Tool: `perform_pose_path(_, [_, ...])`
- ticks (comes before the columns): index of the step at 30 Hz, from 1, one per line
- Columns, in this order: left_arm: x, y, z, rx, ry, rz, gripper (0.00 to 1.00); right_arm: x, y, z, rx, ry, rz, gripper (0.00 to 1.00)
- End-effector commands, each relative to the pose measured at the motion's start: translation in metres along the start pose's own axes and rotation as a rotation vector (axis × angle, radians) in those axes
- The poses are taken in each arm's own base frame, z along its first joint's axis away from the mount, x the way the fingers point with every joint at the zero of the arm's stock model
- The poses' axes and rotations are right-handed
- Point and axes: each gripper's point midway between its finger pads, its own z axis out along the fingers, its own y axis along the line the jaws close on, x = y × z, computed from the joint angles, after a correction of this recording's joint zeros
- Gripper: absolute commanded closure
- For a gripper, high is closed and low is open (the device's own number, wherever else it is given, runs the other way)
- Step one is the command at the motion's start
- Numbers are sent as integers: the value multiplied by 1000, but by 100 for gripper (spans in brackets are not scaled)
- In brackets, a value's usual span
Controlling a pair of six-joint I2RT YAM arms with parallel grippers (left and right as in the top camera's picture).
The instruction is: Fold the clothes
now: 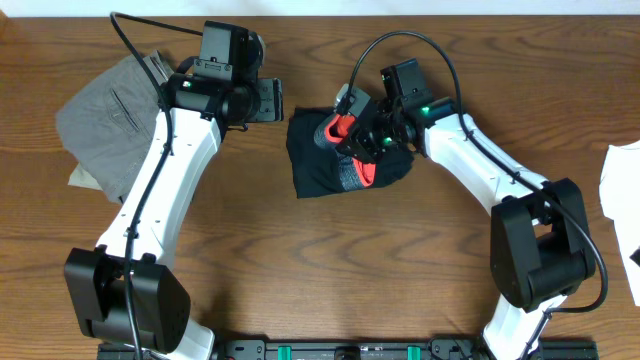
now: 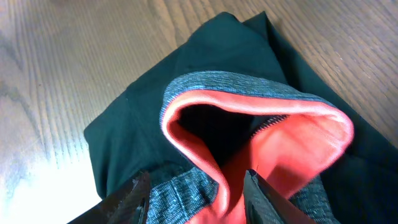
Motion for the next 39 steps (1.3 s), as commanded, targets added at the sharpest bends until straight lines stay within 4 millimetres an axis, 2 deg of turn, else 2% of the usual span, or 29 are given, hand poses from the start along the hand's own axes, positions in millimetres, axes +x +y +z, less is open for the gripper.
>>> perform_pose_path(1, [0,4,2,-17,5,2,35,-4,8,4,-23,-5,-36,55])
perform_pose_path(3, [0,4,2,-16,6,2,35,-1,3,10,-5,4,-37,55])
perform_pose_path(5, [0,4,2,-16,6,2,35,0,-1,16,-2,1,-35,64])
perform_pose_path(8, [0,4,2,-17,7,1,35,-2,-3,18,2,-9,-18,95])
perform_pose_path(9, [0,5,2,-17,8,1,35,-4,-3,16,5,-14,-21,99])
perform_pose_path(12, [0,5,2,-17,9,1,34,-16,-7,2,29,-53,-1,99])
perform_pose_path(18, [1,5,2,-17,11,1,34,-36,-29,-52,130,-143,60,99])
perform_pose_path(22, [2,5,2,-18,13,1,30,-30,-49,-71,187,-154,103,99])
perform_pose_path(27, [2,5,3,-18,15,1,28,-6,-67,-71,226,-89,167,99])
perform_pose_path(29, [2,5,3,-18,16,0,24,0,-69,-66,220,-73,180,99])
perform_pose_path(32, [4,5,3,-19,20,0,23,15,-77,-58,250,-20,203,99])
perform_pose_path(39, [20,9,10,-29,69,-5,20,67,-111,-38,379,144,287,99])
